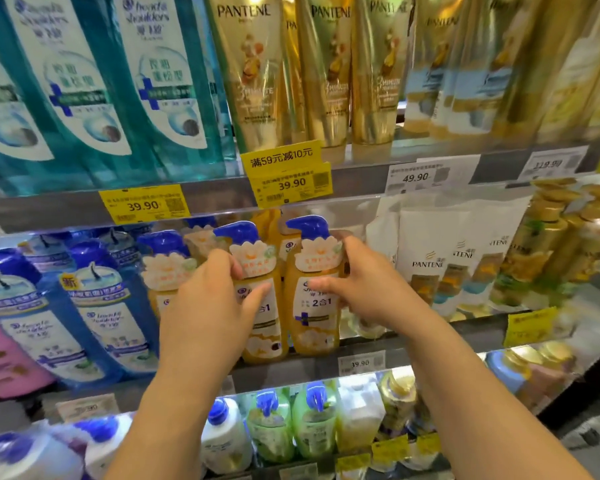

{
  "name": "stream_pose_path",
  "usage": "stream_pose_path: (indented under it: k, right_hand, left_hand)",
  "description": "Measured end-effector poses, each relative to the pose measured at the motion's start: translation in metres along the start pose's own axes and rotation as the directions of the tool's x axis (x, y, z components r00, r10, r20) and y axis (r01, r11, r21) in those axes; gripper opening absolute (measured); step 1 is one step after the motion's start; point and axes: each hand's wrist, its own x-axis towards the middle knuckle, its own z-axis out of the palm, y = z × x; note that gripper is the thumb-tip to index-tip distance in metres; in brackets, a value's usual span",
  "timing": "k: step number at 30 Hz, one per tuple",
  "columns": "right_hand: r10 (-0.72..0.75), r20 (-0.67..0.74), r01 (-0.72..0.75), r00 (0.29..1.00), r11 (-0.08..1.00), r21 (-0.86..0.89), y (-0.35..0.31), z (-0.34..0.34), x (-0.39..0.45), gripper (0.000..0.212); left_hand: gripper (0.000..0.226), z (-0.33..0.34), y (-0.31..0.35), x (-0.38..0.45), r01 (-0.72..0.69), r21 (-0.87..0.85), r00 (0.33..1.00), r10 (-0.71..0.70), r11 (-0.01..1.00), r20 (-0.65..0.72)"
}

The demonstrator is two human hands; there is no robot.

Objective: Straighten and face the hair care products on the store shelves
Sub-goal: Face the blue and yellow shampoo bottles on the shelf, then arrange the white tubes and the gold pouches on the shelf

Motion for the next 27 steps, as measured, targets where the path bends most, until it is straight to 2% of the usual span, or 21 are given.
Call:
stream_pose_path:
  k: [5,8,11,14,17,20,23,25,27]
  right_hand:
    - [-0.012,0.044,0.01,0.999,0.999,0.038,-0.001,-0.002,0.001,0.054]
    - [0.02,0.054,-0.015,0.998,0.996,-0.082,-0.004,-0.004,-0.002,0.066]
    - [0.002,0.032,0.005,0.999,0.979,-0.202,-0.008,-0.012,-0.009,0.08]
    - [-0.056,-0.034,0.044,0.998,0.961,-0.271,-0.013,-0.028,-0.019,0.075]
    - [-0.075,-0.138,0.04,0.988,0.969,-0.244,-0.012,-0.052,-0.028,0.047]
    - [-0.098,-0.339,-0.006,0.936,0.957,-0.292,0.001,-0.087,-0.035,0.024]
    - [-0.108,-0.432,-0.07,0.895,0.924,-0.377,0.018,-0.112,-0.035,0.029]
    - [-0.132,-0.436,-0.089,0.89,0.889,-0.45,0.029,-0.119,-0.031,0.038]
    - [-0.151,-0.43,-0.093,0.89,0.864,-0.495,0.036,-0.123,-0.027,0.041]
  left_hand:
    - [0.045,0.0,0.011,-0.004,0.073,-0.001,0.996,-0.072,0.997,-0.057]
    - [0.05,-0.005,0.018,-0.009,0.071,-0.002,0.983,-0.07,0.997,-0.169]
    - [0.046,-0.01,0.034,-0.011,0.011,0.004,0.979,-0.01,1.0,-0.204]
    - [0.037,-0.005,0.058,-0.01,-0.088,-0.022,0.988,0.085,0.996,-0.132]
    - [0.024,0.005,0.081,-0.008,-0.22,-0.067,0.974,0.216,0.973,-0.067]
    - [0.034,0.017,0.105,-0.001,-0.295,-0.074,0.955,0.296,0.953,0.005]
    - [0.043,0.033,0.127,0.01,-0.302,-0.039,0.945,0.305,0.952,0.116]
    - [0.049,0.046,0.139,0.018,-0.262,0.002,0.945,0.256,0.965,0.204]
    - [0.044,0.059,0.147,0.026,-0.224,0.018,0.951,0.214,0.975,0.223]
